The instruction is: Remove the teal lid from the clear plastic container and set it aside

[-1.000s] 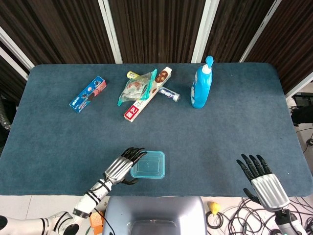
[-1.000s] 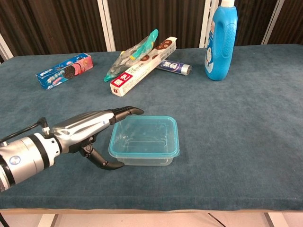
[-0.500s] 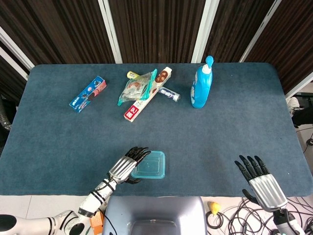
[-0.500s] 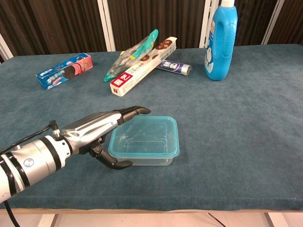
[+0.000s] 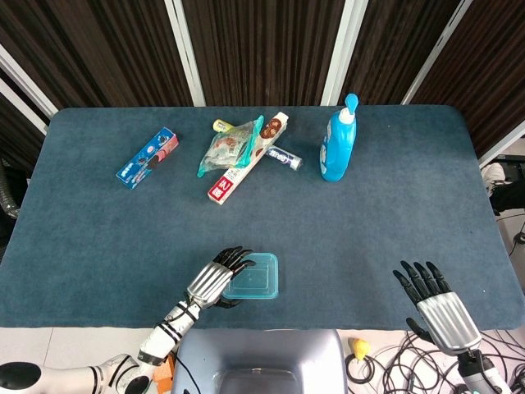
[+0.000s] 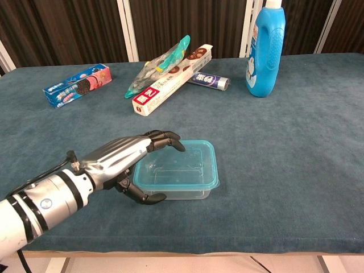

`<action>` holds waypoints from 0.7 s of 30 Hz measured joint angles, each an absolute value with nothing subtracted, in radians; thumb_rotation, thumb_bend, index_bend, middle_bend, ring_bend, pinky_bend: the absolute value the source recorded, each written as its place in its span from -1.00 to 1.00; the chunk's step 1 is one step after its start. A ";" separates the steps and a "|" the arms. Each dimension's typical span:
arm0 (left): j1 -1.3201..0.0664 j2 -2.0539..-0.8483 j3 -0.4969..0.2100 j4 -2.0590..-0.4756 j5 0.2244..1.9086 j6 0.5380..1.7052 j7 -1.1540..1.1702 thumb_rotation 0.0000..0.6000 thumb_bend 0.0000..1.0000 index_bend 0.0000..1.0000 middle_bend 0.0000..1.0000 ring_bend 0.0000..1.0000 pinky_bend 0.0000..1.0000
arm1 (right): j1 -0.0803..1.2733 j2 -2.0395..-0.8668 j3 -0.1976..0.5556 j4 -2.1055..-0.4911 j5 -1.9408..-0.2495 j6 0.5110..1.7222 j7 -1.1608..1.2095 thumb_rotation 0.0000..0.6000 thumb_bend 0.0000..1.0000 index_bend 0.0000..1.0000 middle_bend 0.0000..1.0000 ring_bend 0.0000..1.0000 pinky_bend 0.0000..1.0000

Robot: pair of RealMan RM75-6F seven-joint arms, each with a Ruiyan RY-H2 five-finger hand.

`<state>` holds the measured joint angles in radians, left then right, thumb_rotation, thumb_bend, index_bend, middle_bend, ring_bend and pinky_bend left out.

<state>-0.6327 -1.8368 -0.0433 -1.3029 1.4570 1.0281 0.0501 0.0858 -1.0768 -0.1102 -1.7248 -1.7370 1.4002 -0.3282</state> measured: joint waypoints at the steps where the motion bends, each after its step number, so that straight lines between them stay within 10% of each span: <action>1: -0.630 -1.844 -0.043 -1.296 1.457 1.033 0.053 1.00 -0.48 -0.22 -0.55 -0.76 -0.51 | 0.086 -1.079 -0.110 -1.725 -1.737 1.398 -0.332 1.00 -0.61 -0.99 -1.00 -1.00 -1.00; 15: -0.625 -1.854 -0.046 -1.298 1.431 1.012 0.058 1.00 -0.43 -0.02 -0.26 -0.58 -0.40 | 0.092 -1.099 -0.109 -1.714 -1.751 1.383 -0.345 1.00 -0.61 -0.98 -1.00 -1.00 -1.00; 21: -0.624 -1.852 -0.044 -1.304 1.432 1.010 0.071 1.00 -0.42 0.01 -0.23 -0.57 -0.37 | 0.143 -1.185 -0.091 -1.674 -1.792 1.338 -0.351 1.00 -0.60 -0.61 -1.00 -1.00 -1.00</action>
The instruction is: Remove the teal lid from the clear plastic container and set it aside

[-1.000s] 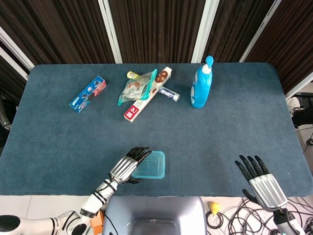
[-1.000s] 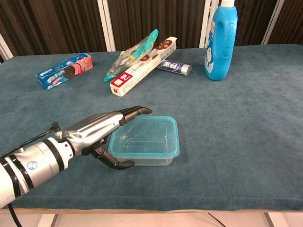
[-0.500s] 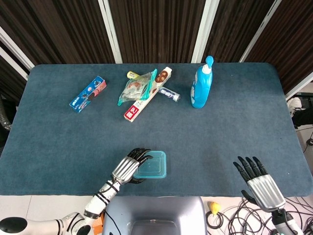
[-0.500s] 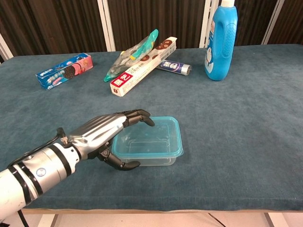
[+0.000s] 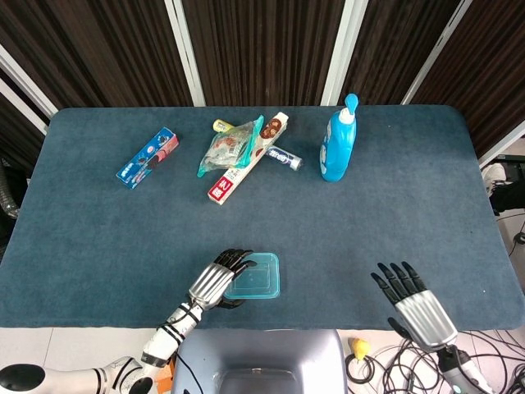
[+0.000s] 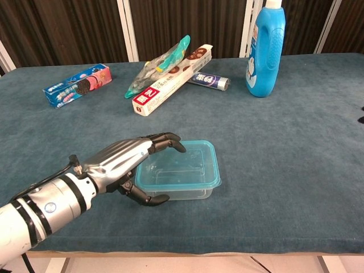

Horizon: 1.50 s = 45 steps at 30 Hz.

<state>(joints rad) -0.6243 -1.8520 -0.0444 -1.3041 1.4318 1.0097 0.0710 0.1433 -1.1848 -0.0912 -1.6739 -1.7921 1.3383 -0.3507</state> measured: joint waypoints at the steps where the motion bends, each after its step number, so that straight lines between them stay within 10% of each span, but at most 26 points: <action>1: -0.624 -1.852 -0.044 -1.305 1.433 1.011 0.074 1.00 -0.42 0.02 -0.22 -0.57 -0.37 | 0.162 -1.210 -0.085 -1.666 -1.803 1.322 -0.350 1.00 -0.60 -0.54 -1.00 -1.00 -1.00; 19: -0.615 -1.845 -0.034 -1.303 1.449 1.028 0.099 1.00 -0.42 0.04 -0.18 -0.55 -0.40 | 0.362 -1.645 0.019 -1.501 -1.843 1.165 -0.436 1.00 -0.48 -0.08 -0.96 -1.00 -1.00; 45: -0.601 -1.850 -0.042 -1.279 1.451 1.046 0.055 1.00 -0.41 0.00 -0.42 -0.56 -0.35 | 0.466 -1.852 0.033 -1.263 -1.815 1.231 -0.305 1.00 -0.45 0.08 -0.87 -1.00 -1.00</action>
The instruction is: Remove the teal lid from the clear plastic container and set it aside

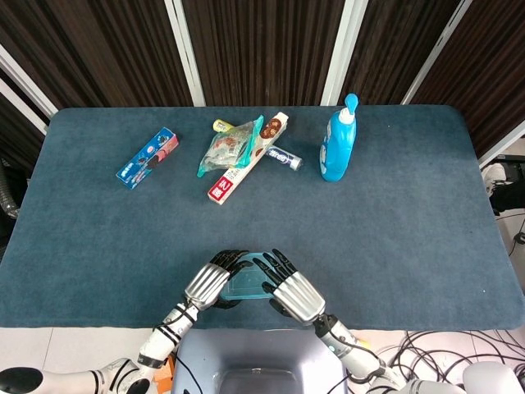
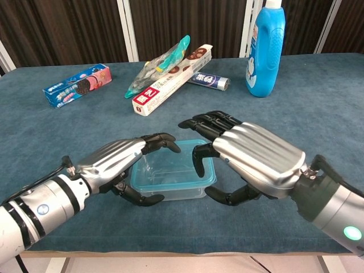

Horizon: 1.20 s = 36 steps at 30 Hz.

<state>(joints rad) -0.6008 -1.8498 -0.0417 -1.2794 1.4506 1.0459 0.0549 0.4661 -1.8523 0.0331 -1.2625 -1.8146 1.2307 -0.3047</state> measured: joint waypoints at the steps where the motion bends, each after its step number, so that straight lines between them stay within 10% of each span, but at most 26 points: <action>1: -0.600 -1.850 -0.042 -1.280 1.450 1.046 0.054 1.00 -0.41 0.00 -0.42 -0.56 -0.35 | 0.471 -1.857 0.031 -1.254 -1.815 1.236 -0.301 1.00 -0.45 0.08 -0.87 -1.00 -1.00; 36: -0.594 -1.826 -0.039 -1.312 1.435 1.026 0.068 1.00 -0.41 -0.03 -0.38 -0.56 -0.35 | 0.499 -1.868 0.021 -1.251 -1.733 1.250 -0.301 1.00 -0.45 0.12 -0.86 -1.00 -1.00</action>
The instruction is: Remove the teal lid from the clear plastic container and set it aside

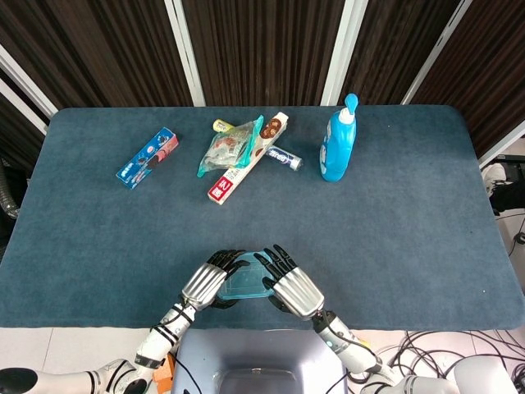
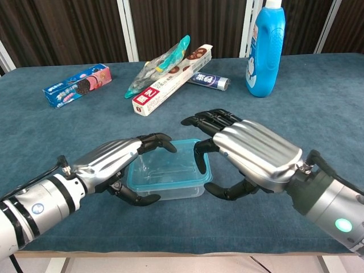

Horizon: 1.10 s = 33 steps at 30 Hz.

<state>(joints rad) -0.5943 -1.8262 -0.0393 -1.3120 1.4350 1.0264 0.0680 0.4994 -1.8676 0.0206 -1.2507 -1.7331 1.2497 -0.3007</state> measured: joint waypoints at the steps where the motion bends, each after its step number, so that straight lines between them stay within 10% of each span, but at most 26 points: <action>1: -0.594 -1.826 -0.039 -1.312 1.434 1.026 0.066 1.00 -0.41 -0.03 -0.37 -0.56 -0.35 | 0.500 -1.868 0.020 -1.252 -1.730 1.247 -0.300 1.00 -0.45 0.12 -0.86 -1.00 -1.00; 33: -0.593 -1.818 -0.033 -1.307 1.440 1.021 0.085 1.00 -0.41 0.00 -0.18 -0.55 -0.35 | 0.509 -1.854 0.039 -1.342 -1.673 1.242 -0.335 1.00 -0.45 0.18 -0.86 -1.00 -1.00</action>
<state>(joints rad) -0.5931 -1.8176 -0.0327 -1.3074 1.4397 1.0215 0.0854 0.5093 -1.8545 0.0387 -1.3421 -1.6731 1.2416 -0.3346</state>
